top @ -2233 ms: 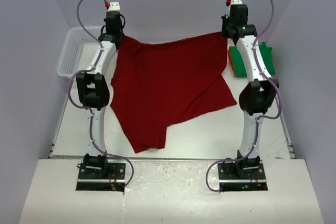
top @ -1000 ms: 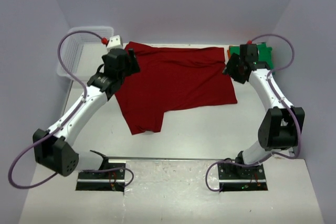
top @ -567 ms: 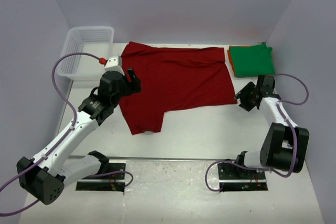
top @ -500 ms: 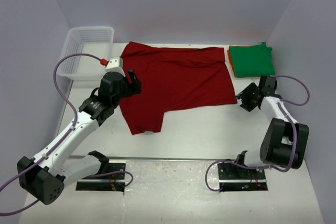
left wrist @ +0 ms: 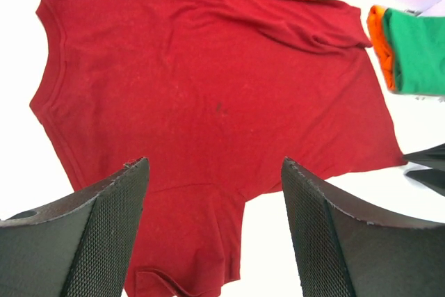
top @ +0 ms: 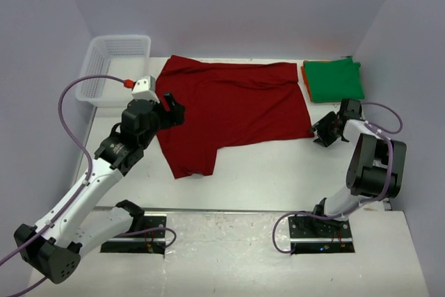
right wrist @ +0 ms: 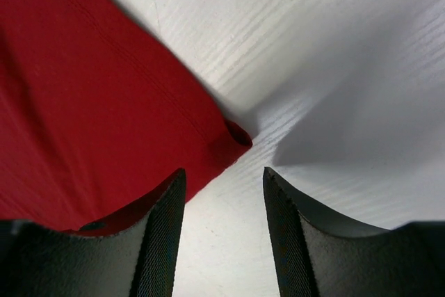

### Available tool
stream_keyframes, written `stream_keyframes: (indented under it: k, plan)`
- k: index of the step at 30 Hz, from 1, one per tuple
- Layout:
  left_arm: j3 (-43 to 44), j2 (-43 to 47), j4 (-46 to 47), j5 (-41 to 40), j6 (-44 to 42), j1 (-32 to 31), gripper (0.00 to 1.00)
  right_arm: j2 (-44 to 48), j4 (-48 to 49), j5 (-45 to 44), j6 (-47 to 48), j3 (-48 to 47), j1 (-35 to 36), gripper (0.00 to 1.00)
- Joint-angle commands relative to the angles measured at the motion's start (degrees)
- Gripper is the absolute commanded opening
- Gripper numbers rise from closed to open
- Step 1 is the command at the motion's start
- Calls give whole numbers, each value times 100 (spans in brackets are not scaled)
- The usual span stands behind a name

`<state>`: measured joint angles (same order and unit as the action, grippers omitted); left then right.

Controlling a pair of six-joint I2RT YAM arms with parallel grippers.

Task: Fold and stack the t-shirts
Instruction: Flatten out the tshirt

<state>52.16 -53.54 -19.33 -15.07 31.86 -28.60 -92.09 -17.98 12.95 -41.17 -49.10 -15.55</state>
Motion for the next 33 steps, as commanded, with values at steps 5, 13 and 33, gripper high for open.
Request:
stream_keyframes:
  k: [5,13,33]
  plan:
    - [49,230,255,22,-171,-23,78,-300,-39,-249,-58,-460,8,48]
    - [66,396,193,-92,-188,-23,80,-590,-469,-311,-137,-864,8,40]
    - [172,783,114,-260,-215,-23,84,-862,-1348,-732,21,-1338,219,38]
